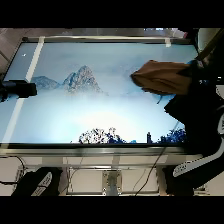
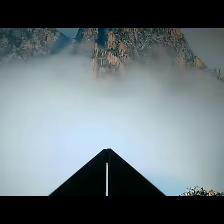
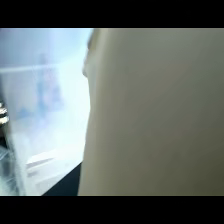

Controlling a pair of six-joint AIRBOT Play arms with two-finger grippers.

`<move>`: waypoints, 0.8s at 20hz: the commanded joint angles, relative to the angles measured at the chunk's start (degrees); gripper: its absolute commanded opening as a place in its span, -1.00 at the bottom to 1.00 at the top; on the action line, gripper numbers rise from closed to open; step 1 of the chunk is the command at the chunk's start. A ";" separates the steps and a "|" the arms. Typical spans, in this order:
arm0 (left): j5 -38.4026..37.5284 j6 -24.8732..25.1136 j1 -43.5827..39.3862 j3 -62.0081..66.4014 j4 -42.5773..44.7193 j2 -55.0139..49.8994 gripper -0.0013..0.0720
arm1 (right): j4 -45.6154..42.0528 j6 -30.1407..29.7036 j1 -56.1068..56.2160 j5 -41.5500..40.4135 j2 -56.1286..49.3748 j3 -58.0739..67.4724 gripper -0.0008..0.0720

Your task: Fold the clothes and pants, and hang the long-sleeved shirts on hangers.

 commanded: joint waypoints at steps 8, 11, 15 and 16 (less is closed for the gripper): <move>0.02 0.00 0.00 -0.02 -0.02 -0.22 -0.94 | -14.47 5.57 -11.34 24.55 4.42 1.05 -0.17; -0.04 0.00 0.00 -0.02 0.00 -0.22 -0.94 | -12.33 9.31 -11.43 24.48 9.68 6.32 -0.18; -4.74 0.00 0.00 -0.02 -1.70 -0.17 -0.94 | -9.88 8.02 -9.46 24.22 18.08 14.47 -0.85; -4.87 0.00 0.00 -0.02 -1.70 -0.17 -0.94 | -8.90 5.73 -7.96 24.13 20.94 14.78 -0.92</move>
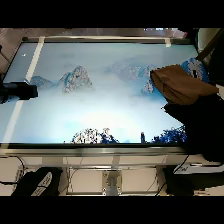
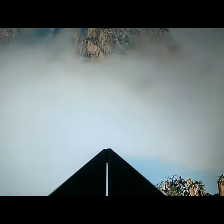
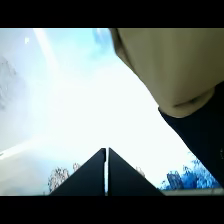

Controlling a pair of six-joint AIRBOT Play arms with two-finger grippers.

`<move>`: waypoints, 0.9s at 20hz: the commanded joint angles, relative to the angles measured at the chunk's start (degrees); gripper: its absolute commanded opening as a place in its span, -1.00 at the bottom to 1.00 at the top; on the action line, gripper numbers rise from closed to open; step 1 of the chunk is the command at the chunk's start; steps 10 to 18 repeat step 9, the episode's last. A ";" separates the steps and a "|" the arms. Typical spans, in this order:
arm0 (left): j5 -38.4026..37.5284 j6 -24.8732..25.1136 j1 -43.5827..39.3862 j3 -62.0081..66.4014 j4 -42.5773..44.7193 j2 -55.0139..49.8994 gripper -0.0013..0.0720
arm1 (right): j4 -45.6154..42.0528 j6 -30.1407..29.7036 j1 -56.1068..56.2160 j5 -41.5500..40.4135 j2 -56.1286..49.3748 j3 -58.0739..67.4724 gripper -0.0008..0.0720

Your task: Fold the clothes and pants, and hang the long-sleeved shirts on hangers.

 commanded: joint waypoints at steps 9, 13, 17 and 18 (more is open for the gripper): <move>-2.14 0.02 0.00 -0.02 -0.76 0.00 -0.94 | 6.27 -3.91 23.28 0.20 16.68 3.58 -0.92; -2.14 0.02 0.00 -0.02 -0.76 0.00 -0.94 | 6.27 -3.91 23.28 0.20 16.68 3.58 -0.92; -2.14 0.02 0.00 -0.02 -0.76 0.00 -0.94 | 6.27 -3.91 23.28 0.20 16.68 3.58 -0.92; -2.14 0.02 0.00 -0.02 -0.76 0.00 -0.94 | 6.27 -3.91 23.28 0.20 16.68 3.58 -0.92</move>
